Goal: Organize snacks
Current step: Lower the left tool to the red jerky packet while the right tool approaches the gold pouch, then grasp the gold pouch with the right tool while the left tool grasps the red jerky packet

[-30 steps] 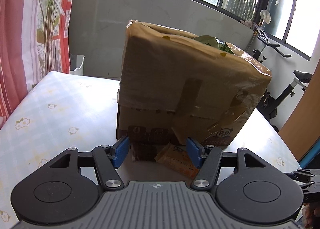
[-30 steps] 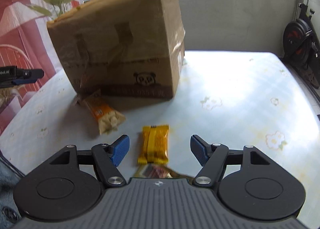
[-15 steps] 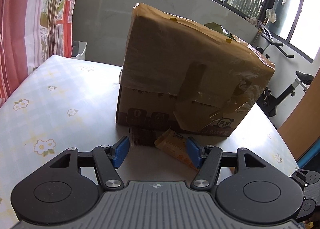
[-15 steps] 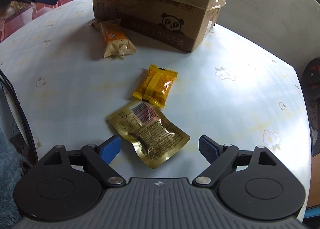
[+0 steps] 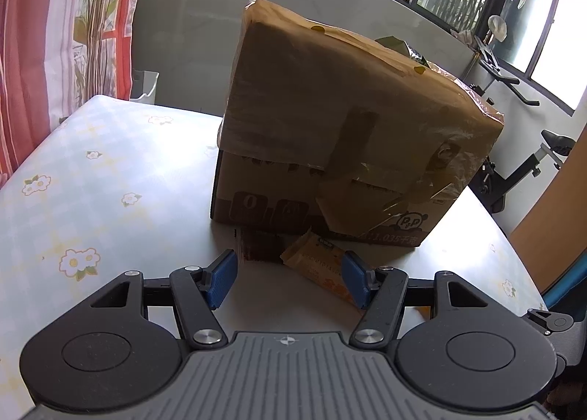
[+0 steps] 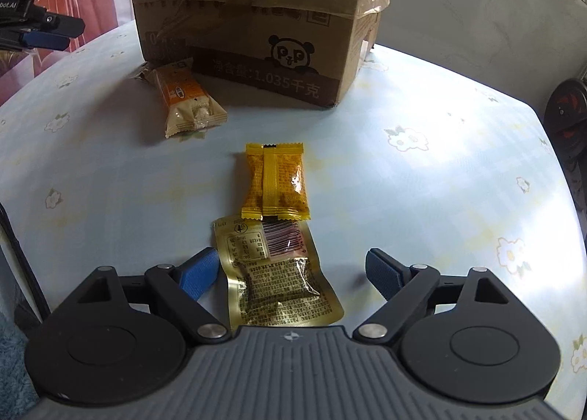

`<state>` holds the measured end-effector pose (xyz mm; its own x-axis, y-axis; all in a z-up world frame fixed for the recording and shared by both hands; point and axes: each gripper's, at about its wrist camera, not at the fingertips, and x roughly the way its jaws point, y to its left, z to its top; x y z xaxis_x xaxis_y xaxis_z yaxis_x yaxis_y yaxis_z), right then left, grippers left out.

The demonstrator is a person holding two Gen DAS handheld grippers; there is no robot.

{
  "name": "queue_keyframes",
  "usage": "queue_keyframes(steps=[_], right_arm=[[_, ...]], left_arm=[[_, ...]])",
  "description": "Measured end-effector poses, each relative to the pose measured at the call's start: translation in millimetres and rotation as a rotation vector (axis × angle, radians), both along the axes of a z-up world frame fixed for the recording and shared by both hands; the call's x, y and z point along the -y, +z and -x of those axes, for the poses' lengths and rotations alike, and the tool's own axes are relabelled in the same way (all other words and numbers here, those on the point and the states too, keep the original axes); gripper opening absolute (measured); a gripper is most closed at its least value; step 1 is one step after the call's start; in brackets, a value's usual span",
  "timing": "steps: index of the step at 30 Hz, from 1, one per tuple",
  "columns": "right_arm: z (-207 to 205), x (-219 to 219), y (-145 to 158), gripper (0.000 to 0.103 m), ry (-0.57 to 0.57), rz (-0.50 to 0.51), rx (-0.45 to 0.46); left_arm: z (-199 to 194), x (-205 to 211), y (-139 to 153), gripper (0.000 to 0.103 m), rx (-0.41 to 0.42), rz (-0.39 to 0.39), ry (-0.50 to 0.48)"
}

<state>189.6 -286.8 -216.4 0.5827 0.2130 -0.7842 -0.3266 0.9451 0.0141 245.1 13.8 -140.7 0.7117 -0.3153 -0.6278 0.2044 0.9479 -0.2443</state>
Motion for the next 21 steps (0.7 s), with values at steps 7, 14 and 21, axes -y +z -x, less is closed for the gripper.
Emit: queue_keyframes(steps=[7,14,21], right_arm=[[16,-2,3,0.065,-0.005,-0.040,0.009],[19,-6,4,0.055,0.011,-0.055,0.013],[21,-14,10,0.049,0.049,-0.117,0.027]], left_arm=[[-1,4,-4,0.065,-0.018,0.000,-0.012],[0,3,-6,0.065,-0.028,0.004,-0.004],[1,1,-5,0.065,-0.029,0.002,0.006]])
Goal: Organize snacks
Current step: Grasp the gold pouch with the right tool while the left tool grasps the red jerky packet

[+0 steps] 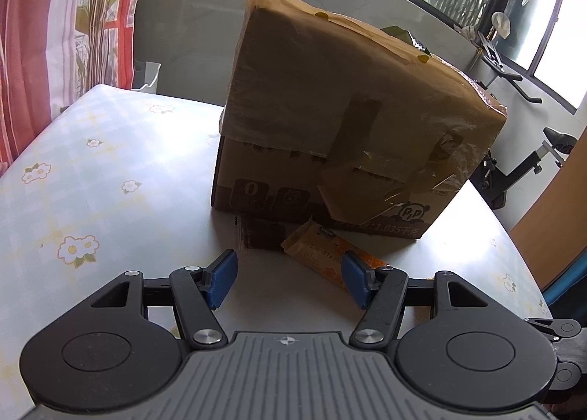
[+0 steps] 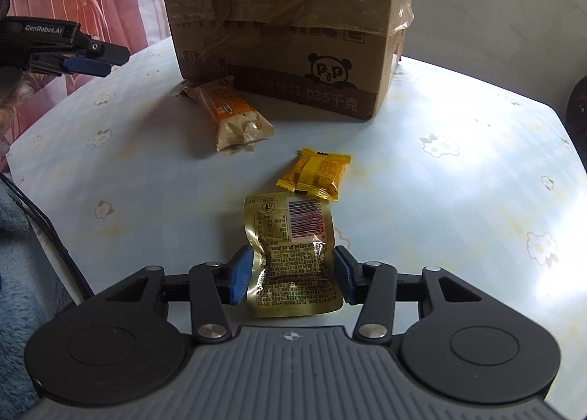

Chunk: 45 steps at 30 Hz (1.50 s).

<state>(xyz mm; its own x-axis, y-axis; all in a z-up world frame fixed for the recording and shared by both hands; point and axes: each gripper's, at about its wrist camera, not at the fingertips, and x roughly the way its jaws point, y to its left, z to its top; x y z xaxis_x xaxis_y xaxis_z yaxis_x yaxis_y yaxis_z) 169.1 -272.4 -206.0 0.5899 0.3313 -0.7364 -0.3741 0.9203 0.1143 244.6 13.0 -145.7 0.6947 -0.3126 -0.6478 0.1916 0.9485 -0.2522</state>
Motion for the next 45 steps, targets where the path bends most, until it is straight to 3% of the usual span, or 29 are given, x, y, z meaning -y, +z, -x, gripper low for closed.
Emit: queue_keyframes(steps=[11,19,23,30,33,35,37,42,45], right_arm=[[-15,-19,30,0.049,0.057,-0.165,0.066],[-36,-13,34,0.049,-0.026,-0.127,0.138],[-37,-5,29,0.049,-0.052,-0.135,0.136],[-35,4,24,0.049,-0.074,-0.148,0.125],[-34,5,25,0.049,-0.073,-0.152,0.128],[-34,5,25,0.049,-0.073,-0.152,0.130],[-33,6,25,0.049,-0.074,-0.154,0.127],[-35,8,22,0.049,-0.083,-0.158,0.112],[-36,6,24,0.049,-0.076,-0.163,0.119]], left_arm=[[-1,1,-2,0.065,-0.011,-0.006,0.006],[-9,0,-10,0.064,-0.031,-0.015,0.015],[-29,-5,-19,0.048,-0.035,-0.037,0.048],[-76,6,-44,0.038,-0.020,-0.181,0.038],[-93,7,-54,0.045,-0.047,-0.136,0.057],[-100,9,-57,0.057,-0.050,-0.100,0.061],[-103,16,-59,0.058,-0.047,-0.095,0.038],[-106,40,-67,0.061,-0.043,-0.182,-0.001],[-104,52,-70,0.072,-0.020,-0.252,-0.018]])
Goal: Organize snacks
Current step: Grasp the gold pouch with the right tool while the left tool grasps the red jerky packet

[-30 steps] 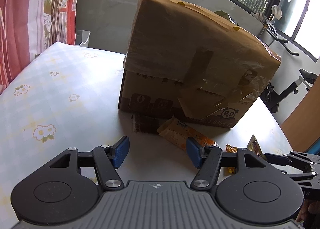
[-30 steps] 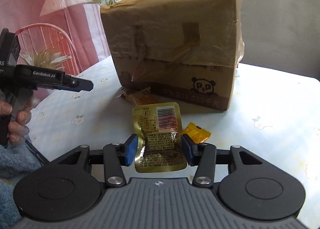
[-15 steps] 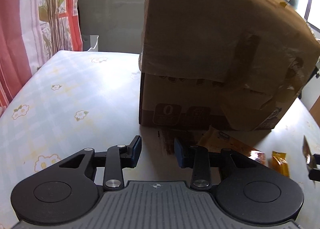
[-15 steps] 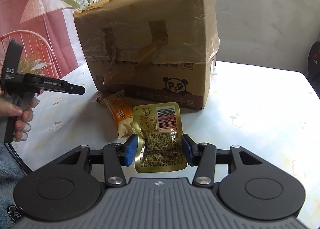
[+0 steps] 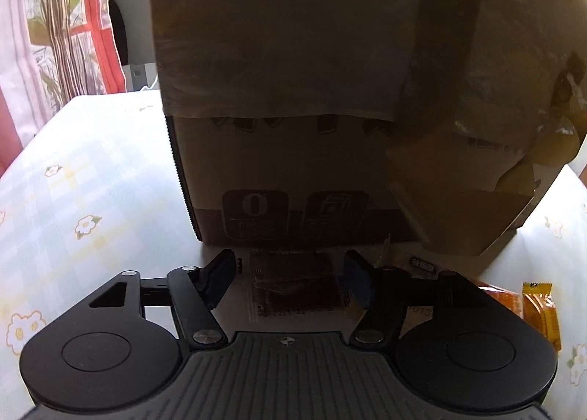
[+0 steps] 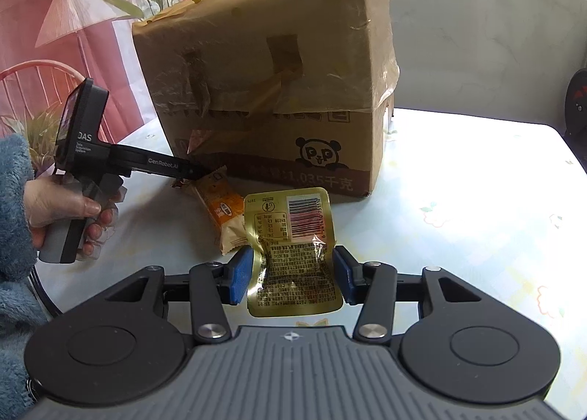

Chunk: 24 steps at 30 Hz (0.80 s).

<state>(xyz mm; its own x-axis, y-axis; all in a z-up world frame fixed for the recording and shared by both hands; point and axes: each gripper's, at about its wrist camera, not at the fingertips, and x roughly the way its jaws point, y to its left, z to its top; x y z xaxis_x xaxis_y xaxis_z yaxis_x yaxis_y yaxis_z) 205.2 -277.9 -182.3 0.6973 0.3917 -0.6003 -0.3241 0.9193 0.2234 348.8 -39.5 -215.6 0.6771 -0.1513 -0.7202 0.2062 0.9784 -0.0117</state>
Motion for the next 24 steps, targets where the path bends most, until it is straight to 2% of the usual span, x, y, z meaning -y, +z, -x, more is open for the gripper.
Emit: queue_keyframes(steps=[4,8,9,11,14,24], right_arm=[[0,-1,0,0.049,0.011,0.003,0.004],[1,0,-2,0.049,0.007,-0.002,-0.001],[1,0,-3,0.049,0.007,-0.002,-0.002],[2,-1,-2,0.049,0.009,0.000,0.000],[3,0,0,0.049,0.010,-0.001,0.006],[6,-2,0,0.049,0.019,-0.014,0.013]], left_arm=[[4,14,-2,0.083,0.003,-0.050,-0.035],[7,14,-2,0.084,0.009,-0.049,-0.038],[8,13,-1,0.083,0.007,-0.048,-0.040],[11,8,1,0.072,0.006,-0.045,-0.031],[18,-2,6,0.065,-0.007,-0.038,-0.043],[47,-38,15,0.065,-0.038,-0.027,0.004]])
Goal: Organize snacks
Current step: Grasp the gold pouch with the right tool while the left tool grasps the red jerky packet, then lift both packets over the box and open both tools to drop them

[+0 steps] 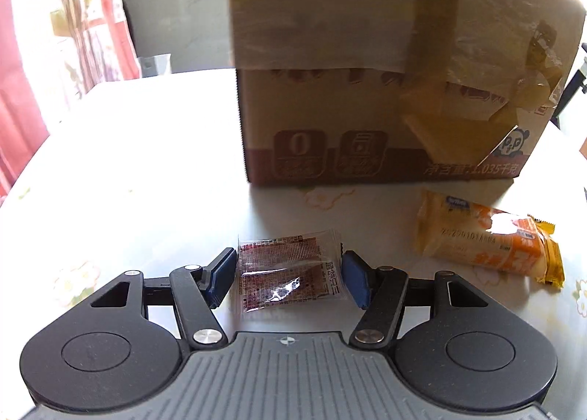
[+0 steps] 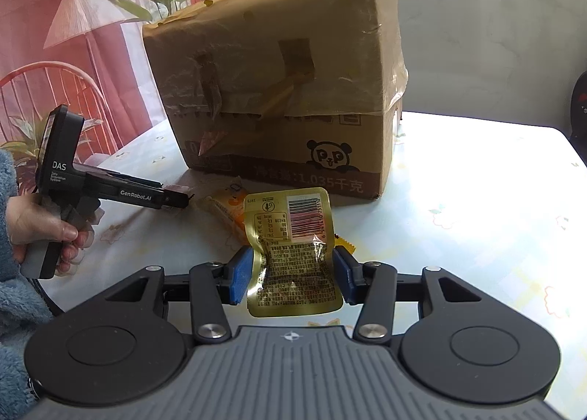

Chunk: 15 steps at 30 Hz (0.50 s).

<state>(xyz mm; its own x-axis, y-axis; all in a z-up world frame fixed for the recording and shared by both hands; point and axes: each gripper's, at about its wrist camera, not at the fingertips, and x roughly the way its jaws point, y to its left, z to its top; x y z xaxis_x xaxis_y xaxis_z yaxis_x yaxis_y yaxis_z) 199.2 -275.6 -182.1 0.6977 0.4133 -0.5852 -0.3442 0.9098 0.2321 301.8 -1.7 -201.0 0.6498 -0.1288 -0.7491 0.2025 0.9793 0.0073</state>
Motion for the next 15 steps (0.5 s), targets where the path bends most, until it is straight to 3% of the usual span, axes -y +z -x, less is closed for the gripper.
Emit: queue_keyframes(steps=[3,9,15], right_arm=[[1,-3,1,0.049,0.009,-0.005,0.004],[2,-6,2,0.049,0.016,-0.004,0.012],[5,-4,3,0.049,0.010,-0.009,0.012]], left_arm=[[2,-3,2,0.074,-0.016,0.008,0.004],[-3,-37,5,0.075,-0.061,0.128,0.050],[16,-36,4,0.075,-0.073,0.119,0.013]])
